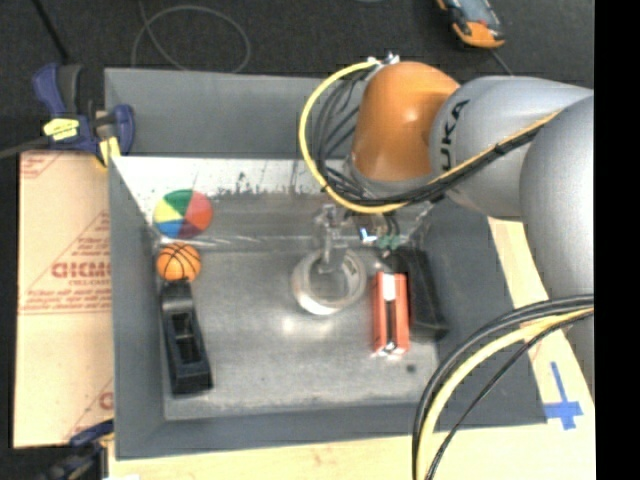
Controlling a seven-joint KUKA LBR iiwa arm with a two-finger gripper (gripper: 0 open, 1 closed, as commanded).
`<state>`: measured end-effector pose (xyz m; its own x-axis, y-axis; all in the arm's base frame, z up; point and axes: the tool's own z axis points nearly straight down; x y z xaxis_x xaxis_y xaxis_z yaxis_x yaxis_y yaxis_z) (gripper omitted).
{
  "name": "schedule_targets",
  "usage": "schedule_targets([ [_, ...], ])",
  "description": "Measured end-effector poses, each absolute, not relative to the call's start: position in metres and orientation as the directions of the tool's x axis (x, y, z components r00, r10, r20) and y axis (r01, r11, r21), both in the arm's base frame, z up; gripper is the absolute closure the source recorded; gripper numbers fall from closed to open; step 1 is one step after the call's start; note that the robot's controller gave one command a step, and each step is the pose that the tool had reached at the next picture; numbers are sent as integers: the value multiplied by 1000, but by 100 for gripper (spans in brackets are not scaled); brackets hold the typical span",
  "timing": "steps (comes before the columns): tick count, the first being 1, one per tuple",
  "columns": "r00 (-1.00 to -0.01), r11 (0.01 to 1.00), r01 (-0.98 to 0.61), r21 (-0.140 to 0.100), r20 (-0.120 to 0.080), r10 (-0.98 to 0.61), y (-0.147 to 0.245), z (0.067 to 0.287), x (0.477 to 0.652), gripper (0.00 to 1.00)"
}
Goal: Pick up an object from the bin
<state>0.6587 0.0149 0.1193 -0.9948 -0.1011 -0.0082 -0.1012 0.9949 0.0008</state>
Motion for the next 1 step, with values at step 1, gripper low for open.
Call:
schedule_targets([
  [1, -995, 995, -99, 0, -10, -99, 14, 188, 660, 100],
])
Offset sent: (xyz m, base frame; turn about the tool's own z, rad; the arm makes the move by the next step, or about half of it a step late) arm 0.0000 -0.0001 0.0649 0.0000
